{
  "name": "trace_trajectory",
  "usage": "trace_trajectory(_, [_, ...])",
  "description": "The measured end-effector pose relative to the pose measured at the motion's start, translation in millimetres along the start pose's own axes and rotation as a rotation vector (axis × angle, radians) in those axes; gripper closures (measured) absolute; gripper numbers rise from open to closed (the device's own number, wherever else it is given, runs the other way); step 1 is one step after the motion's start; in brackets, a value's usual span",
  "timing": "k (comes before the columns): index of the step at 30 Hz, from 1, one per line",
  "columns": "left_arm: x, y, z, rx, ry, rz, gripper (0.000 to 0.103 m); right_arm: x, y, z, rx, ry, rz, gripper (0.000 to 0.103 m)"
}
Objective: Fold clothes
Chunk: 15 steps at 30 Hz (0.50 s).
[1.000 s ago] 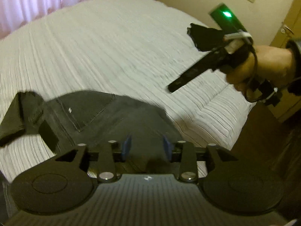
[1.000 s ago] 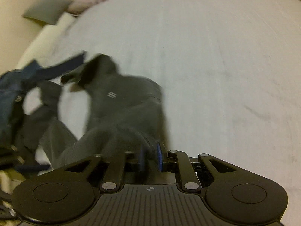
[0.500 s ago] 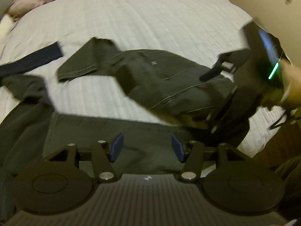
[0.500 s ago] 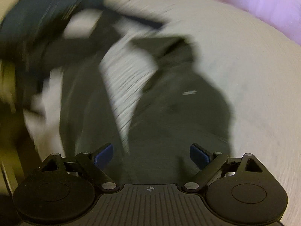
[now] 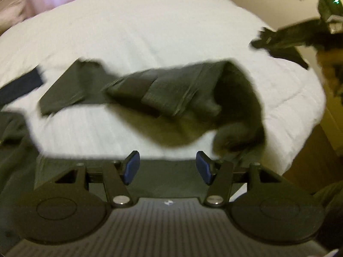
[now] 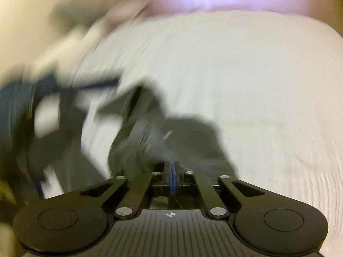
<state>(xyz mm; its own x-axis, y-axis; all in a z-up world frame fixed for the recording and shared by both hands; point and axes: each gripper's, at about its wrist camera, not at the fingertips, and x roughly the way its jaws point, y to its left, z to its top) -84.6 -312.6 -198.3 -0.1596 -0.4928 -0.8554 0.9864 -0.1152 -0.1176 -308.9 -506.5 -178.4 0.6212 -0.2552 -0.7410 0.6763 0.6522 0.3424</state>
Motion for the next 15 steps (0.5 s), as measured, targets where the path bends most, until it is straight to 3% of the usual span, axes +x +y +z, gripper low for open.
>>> trace_trajectory(3, [19,-22,23,0.075,-0.010,-0.037,0.050,-66,-65,4,0.154,-0.122,-0.101,0.103])
trace_trajectory(5, [37,-36,35,0.119,0.000,-0.037,0.046,-89,-109,-4,0.212,-0.138,-0.183,0.103])
trace_trajectory(7, [54,-50,46,0.163,0.010,-0.038,0.041,-105,-138,-12,0.232,-0.130,-0.197,0.103])
trace_trajectory(11, [82,-58,46,0.216,0.070,0.095,0.041,-98,-152,-29,0.136,-0.056,-0.132,0.103])
trace_trajectory(15, [84,-51,36,0.127,0.105,0.175,0.041,-62,-128,-47,-0.061,0.080,-0.010,0.098])
